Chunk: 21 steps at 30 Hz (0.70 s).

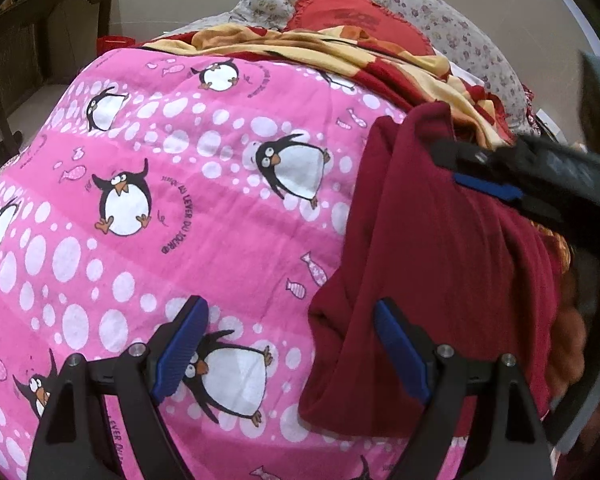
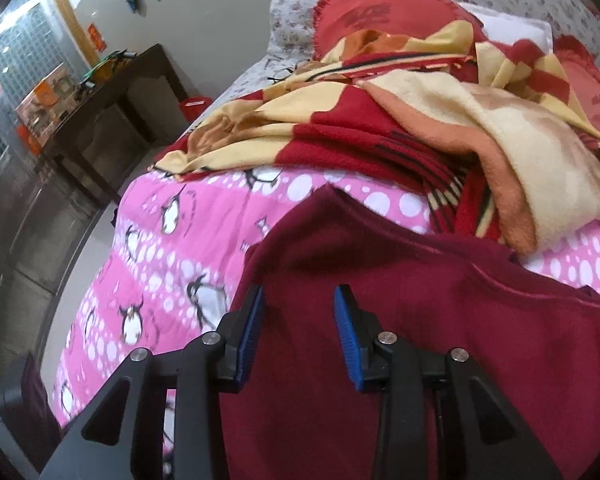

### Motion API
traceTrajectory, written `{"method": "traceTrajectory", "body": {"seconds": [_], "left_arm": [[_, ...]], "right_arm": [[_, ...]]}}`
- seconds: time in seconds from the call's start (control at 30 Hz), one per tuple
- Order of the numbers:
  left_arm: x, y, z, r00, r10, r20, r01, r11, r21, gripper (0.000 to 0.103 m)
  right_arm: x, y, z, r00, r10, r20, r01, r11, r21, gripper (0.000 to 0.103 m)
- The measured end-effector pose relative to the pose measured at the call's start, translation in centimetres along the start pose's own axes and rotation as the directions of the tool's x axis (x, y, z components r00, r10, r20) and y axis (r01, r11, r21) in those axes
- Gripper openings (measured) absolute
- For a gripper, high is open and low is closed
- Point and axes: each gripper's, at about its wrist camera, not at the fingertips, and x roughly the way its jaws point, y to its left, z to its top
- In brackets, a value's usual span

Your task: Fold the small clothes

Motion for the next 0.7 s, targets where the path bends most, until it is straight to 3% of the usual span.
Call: {"method": "traceTrajectory", "body": {"seconds": [0.2, 0.43, 0.7], "left_arm": [[-0.4, -0.3, -0.3, 1.000, 0.013, 0.002, -0.013, 1.000, 0.006, 0.088], [-0.6, -0.6, -0.7, 1.000, 0.014, -0.004, -0.014, 1.000, 0.019, 0.088], [-0.3, -0.1, -1.6, 1.000, 0.008, -0.020, -0.007, 1.000, 0.014, 0.088]], "right_arm": [[-3.1, -0.4, -3.0, 0.999, -0.018, 0.039, 0.020, 0.999, -0.041, 0.038], [-2.5, -0.2, -2.6, 1.000, -0.016, 0.017, 0.016, 1.000, 0.012, 0.039], [-1.5, -1.1, -4.5, 1.000, -0.022, -0.008, 0.023, 0.998, 0.051, 0.039]]}}
